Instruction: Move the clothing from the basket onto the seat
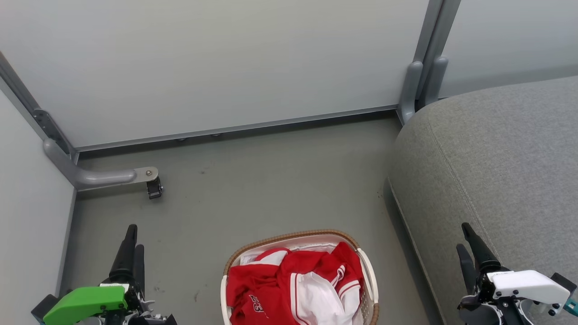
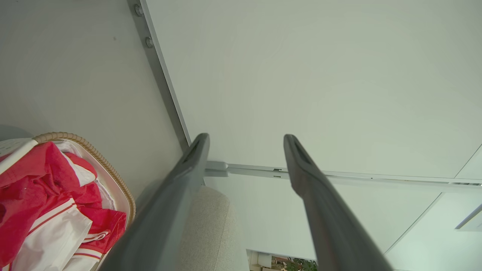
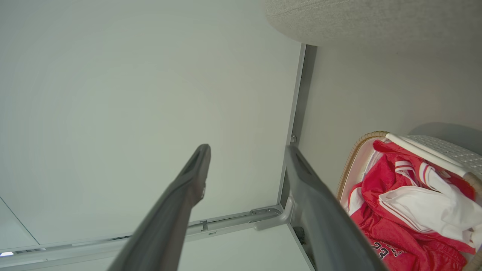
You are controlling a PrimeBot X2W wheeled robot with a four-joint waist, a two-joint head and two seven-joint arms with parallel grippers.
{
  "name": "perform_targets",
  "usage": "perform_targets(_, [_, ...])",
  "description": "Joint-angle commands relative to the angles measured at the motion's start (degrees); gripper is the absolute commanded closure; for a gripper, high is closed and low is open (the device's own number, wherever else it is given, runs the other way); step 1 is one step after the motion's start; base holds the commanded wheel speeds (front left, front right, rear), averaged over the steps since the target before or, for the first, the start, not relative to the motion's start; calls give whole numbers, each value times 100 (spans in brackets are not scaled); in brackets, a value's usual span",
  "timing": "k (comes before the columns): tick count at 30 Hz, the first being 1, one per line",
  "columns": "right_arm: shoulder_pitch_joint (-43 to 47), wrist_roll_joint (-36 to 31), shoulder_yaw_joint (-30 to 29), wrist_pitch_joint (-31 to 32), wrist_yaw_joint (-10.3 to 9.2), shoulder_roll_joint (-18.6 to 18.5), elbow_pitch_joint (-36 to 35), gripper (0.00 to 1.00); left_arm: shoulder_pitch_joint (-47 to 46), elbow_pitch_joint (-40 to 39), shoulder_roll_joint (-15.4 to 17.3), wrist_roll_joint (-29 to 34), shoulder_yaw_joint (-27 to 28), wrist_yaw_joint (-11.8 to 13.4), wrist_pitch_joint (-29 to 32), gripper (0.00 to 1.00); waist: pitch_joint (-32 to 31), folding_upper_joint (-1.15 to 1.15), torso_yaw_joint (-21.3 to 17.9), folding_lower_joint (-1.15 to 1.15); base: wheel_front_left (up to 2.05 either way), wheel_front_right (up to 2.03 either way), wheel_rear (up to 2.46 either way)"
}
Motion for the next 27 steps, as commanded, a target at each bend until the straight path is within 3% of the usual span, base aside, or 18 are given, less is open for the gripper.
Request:
perform_targets(1, [-105, -105, 30, -73, 0, -47, -113, 0, -45, -151, 22, 115, -41, -6, -64, 0, 2, 1, 1, 0, 0, 0, 0])
perform_targets(7, [-146, -467, 53, -231, 1, -56, -162, 0, -32, -267, 28, 419, -138, -8, -222, 0, 10, 2, 4, 0, 0, 0, 0])
perform_targets(15, [-189, -1475, 122, -425, 1, -68, -463, 0, -38, -403, 36, 925, -213, -11, -415, 0, 29, 2, 9, 0, 0, 0, 0])
perform_targets(27, [-239, -2778, 240, -688, 1, -82, -665, 0, -48, -578, 47, 2235, -285, -15, -676, 0, 66, 3, 27, 0, 0, 0, 0])
